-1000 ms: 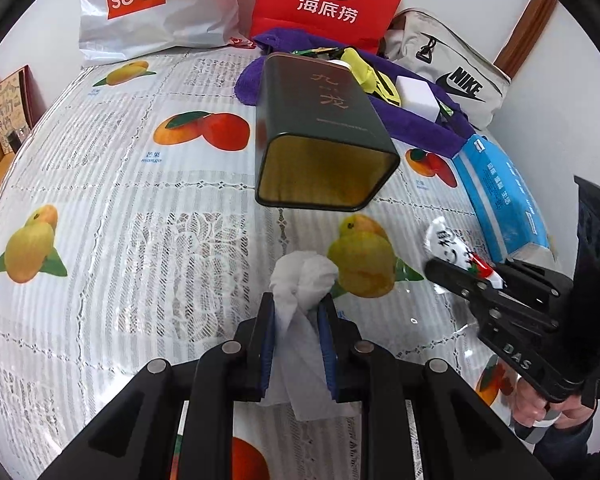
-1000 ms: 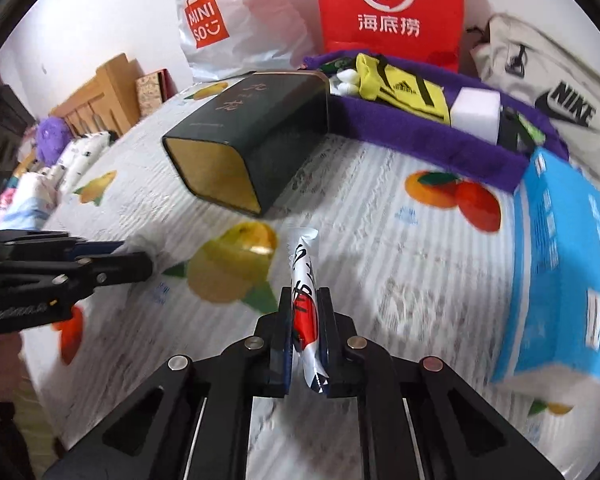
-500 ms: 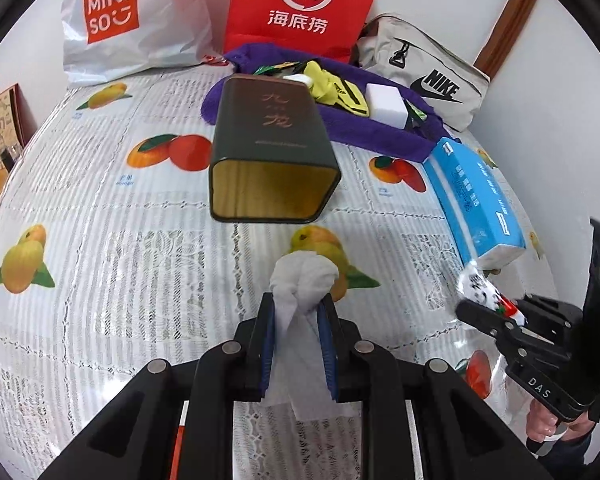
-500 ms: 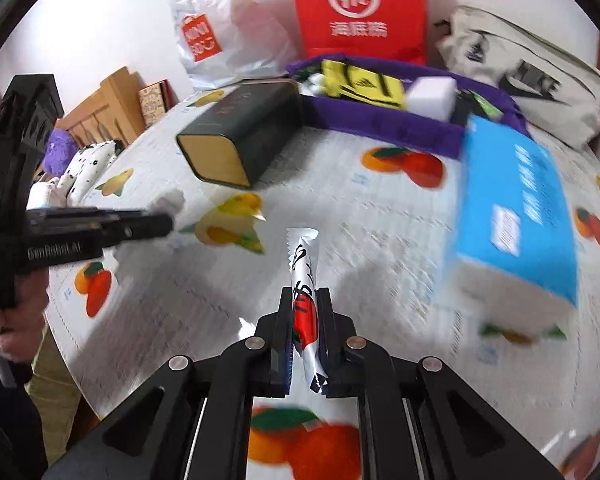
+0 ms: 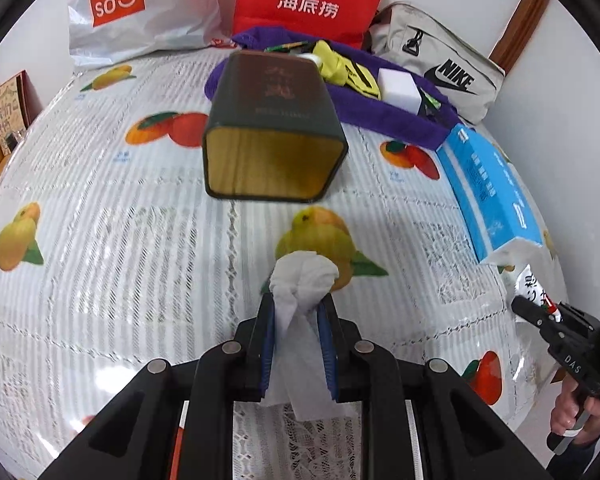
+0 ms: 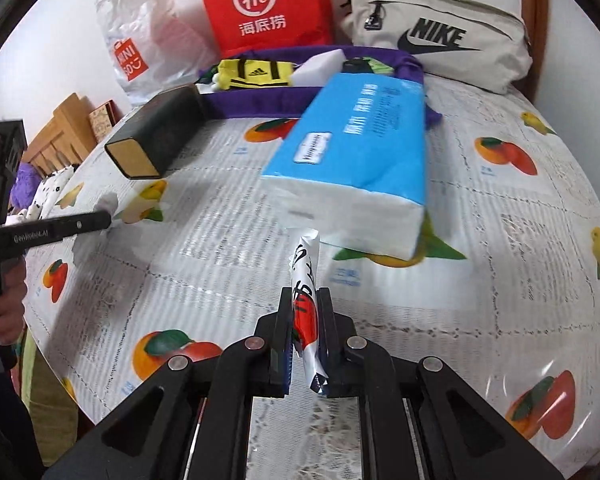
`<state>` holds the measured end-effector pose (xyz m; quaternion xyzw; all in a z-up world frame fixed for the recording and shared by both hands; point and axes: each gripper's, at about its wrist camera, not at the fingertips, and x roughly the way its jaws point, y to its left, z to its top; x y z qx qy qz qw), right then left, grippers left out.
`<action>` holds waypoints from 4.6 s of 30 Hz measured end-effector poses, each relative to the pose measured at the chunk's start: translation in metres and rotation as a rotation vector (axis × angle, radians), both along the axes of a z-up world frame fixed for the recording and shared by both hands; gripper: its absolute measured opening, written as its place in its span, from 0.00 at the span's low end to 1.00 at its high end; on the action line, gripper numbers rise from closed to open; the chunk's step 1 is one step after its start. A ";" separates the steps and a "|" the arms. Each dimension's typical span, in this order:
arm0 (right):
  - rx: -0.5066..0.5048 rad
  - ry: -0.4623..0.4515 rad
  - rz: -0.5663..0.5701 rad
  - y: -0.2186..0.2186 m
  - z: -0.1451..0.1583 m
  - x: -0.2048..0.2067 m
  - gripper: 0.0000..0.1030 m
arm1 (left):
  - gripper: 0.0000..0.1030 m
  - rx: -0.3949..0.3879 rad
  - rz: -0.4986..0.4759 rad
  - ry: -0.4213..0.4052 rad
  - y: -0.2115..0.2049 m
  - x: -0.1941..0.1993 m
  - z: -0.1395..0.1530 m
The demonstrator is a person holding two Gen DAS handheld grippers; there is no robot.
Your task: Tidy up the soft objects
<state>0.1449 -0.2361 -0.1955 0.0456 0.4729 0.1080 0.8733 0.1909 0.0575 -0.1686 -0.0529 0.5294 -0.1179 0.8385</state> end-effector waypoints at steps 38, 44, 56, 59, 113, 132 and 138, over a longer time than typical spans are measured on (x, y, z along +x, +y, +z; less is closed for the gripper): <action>0.040 -0.066 -0.003 -0.009 0.051 -0.002 0.11 | 0.19 -0.030 0.052 -0.074 0.002 -0.003 0.046; 0.029 -0.097 0.006 -0.014 0.072 0.017 0.11 | 0.19 -0.031 0.066 -0.108 0.006 0.018 0.075; 0.029 -0.129 -0.004 -0.019 0.097 0.071 0.12 | 0.19 -0.016 0.051 -0.156 0.001 0.067 0.108; 0.022 -0.125 -0.008 -0.020 0.099 0.086 0.12 | 0.19 -0.014 0.047 -0.157 -0.001 0.083 0.110; 0.013 0.054 0.046 -0.012 0.032 0.308 0.66 | 0.58 0.005 -0.050 0.012 -0.074 0.308 0.040; -0.003 -0.001 -0.023 -0.021 0.072 0.265 0.80 | 0.80 0.081 -0.041 -0.057 -0.066 0.239 0.094; 0.000 -0.032 -0.041 -0.023 0.093 0.225 0.80 | 0.89 0.089 -0.027 -0.073 -0.062 0.196 0.109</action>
